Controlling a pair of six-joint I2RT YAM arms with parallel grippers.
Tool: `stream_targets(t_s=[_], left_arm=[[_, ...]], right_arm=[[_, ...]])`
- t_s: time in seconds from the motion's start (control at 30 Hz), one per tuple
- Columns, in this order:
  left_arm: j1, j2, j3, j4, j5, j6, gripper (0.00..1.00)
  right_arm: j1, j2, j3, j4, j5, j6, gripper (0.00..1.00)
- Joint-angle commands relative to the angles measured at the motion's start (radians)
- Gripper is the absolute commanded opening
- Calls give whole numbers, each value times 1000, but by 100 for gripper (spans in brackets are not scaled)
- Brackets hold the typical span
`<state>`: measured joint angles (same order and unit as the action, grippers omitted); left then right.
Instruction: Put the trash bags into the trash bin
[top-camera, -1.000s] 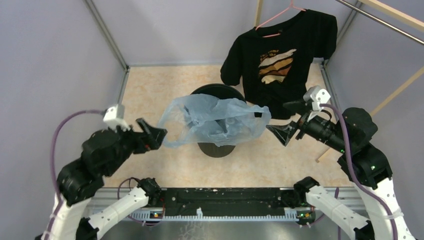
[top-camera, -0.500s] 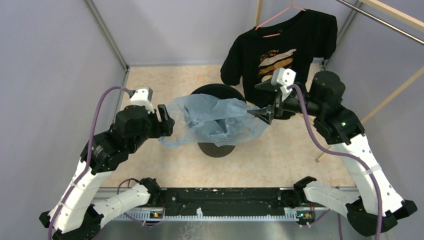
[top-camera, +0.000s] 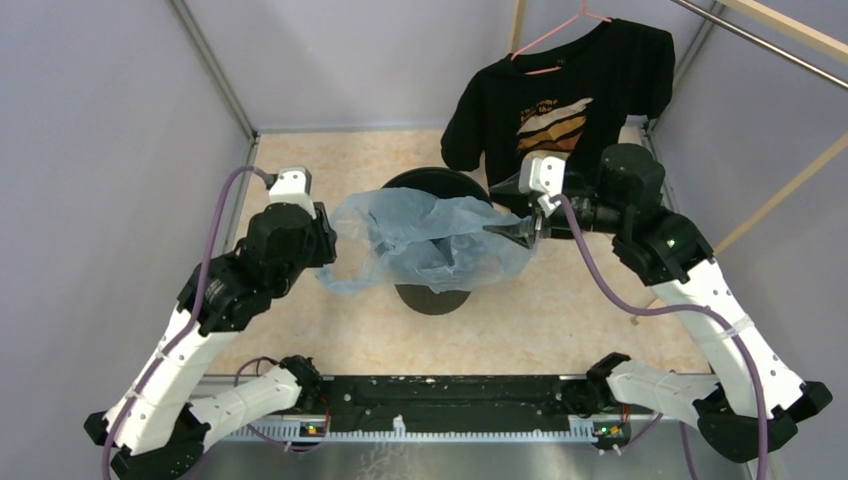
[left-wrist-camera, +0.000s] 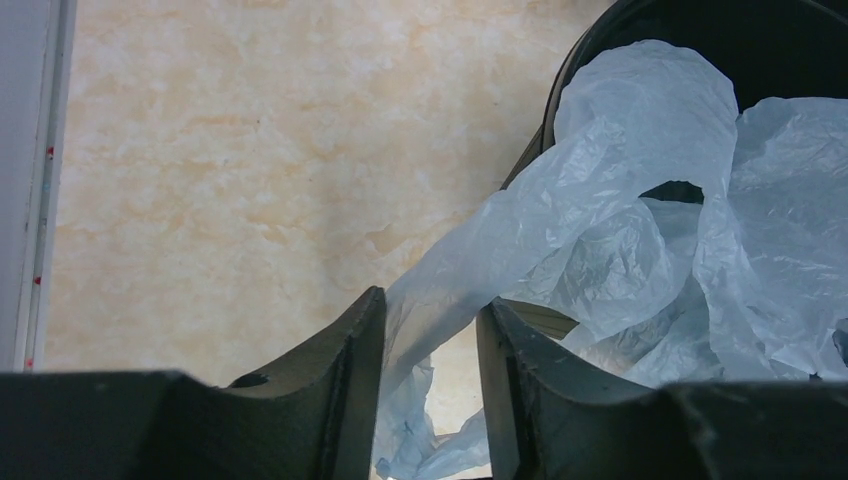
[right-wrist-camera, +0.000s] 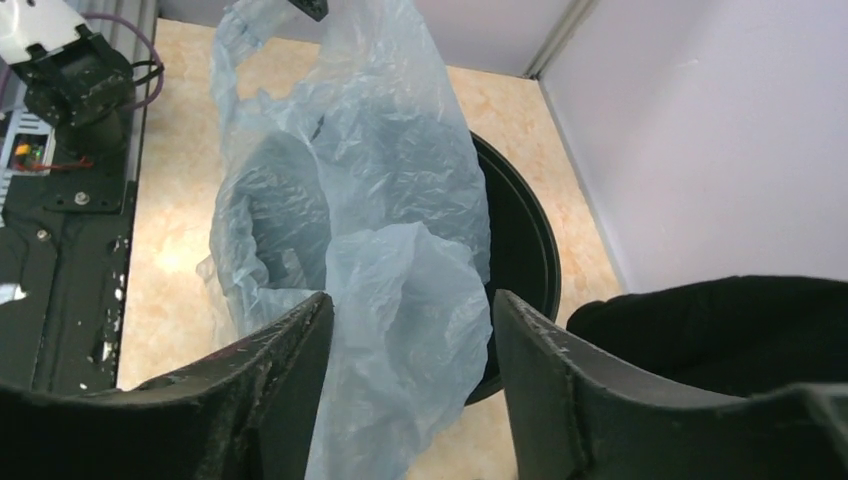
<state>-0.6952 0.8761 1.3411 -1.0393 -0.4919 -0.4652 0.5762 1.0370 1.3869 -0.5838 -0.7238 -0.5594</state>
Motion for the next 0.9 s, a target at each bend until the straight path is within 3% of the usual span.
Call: stream_targets(t_s=[0.0, 0.13, 0.23, 0.27, 0.33, 0.5, 0.6, 0.87], left_arm=[[6, 22, -14, 64, -25, 22, 37], [13, 28, -18, 81, -16, 24, 29], [21, 41, -17, 82, -11, 28, 27], [24, 44, -19, 84, -11, 28, 25], [30, 53, -20, 91, -11, 31, 20], [75, 78, -27, 136, 30, 57, 13], [191, 104, -30, 183, 162, 96, 2], [390, 183, -46, 287, 432, 144, 0]], right_arm=[[14, -7, -38, 118, 55, 18, 53], [12, -68, -140, 225, 58, 28, 34], [12, -73, -153, 226, 42, 37, 28], [13, -68, -152, 221, 47, 37, 22], [13, -58, -147, 233, 112, 69, 0], [13, -64, -204, 352, 451, 225, 0], [11, -77, -271, 434, 592, 275, 0], [-11, 15, -275, 498, 747, 366, 0]])
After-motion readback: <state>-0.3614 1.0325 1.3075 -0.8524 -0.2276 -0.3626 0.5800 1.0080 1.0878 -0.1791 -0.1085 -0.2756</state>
